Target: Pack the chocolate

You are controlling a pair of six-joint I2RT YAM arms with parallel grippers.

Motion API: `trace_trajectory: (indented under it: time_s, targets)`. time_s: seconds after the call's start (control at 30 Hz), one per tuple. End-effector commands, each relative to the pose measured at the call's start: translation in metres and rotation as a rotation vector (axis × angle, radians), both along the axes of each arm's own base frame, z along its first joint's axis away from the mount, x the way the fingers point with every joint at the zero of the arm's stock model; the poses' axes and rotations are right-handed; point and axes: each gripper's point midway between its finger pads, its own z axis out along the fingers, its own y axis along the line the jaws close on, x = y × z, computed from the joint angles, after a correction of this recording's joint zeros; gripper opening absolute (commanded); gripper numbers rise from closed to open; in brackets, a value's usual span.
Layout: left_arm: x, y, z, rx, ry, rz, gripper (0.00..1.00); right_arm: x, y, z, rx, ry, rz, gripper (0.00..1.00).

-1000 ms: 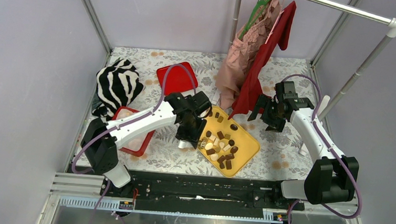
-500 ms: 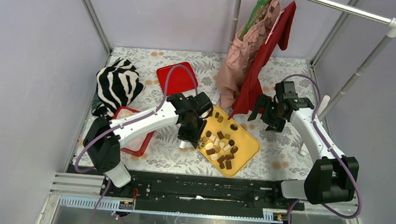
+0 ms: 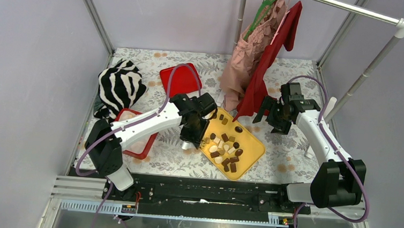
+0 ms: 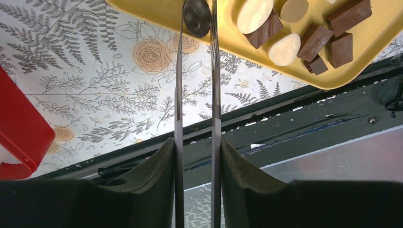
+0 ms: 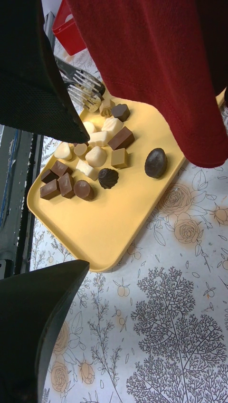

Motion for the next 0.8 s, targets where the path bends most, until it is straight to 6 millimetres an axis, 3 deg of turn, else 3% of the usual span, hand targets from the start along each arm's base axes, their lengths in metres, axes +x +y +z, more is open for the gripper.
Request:
trace_trajectory:
  time_s: [0.0, 0.13, 0.23, 0.5, 0.77]
  targets:
    - [0.012, 0.004, 0.020, 0.008, -0.072, 0.008, 0.00, 0.012, 0.003, 0.017, 0.018, -0.062, 0.022, 1.00]
    - [0.030, 0.011, 0.038, -0.049, -0.112, 0.098, 0.00, 0.012, 0.004, 0.018, 0.020, -0.063, 0.024, 1.00]
    - [0.048, 0.031, 0.051, -0.081, -0.139, 0.211, 0.00, 0.010, 0.003, 0.018, 0.019, -0.060, 0.027, 1.00]
    - [0.069, 0.137, 0.069, 0.018, -0.206, 0.663, 0.00, 0.013, 0.007, 0.020, 0.039, -0.067, 0.034, 1.00]
    - [0.053, 0.213, 0.092, 0.218, -0.285, 0.993, 0.00, 0.015, 0.011, 0.022, 0.057, -0.073, 0.037, 1.00]
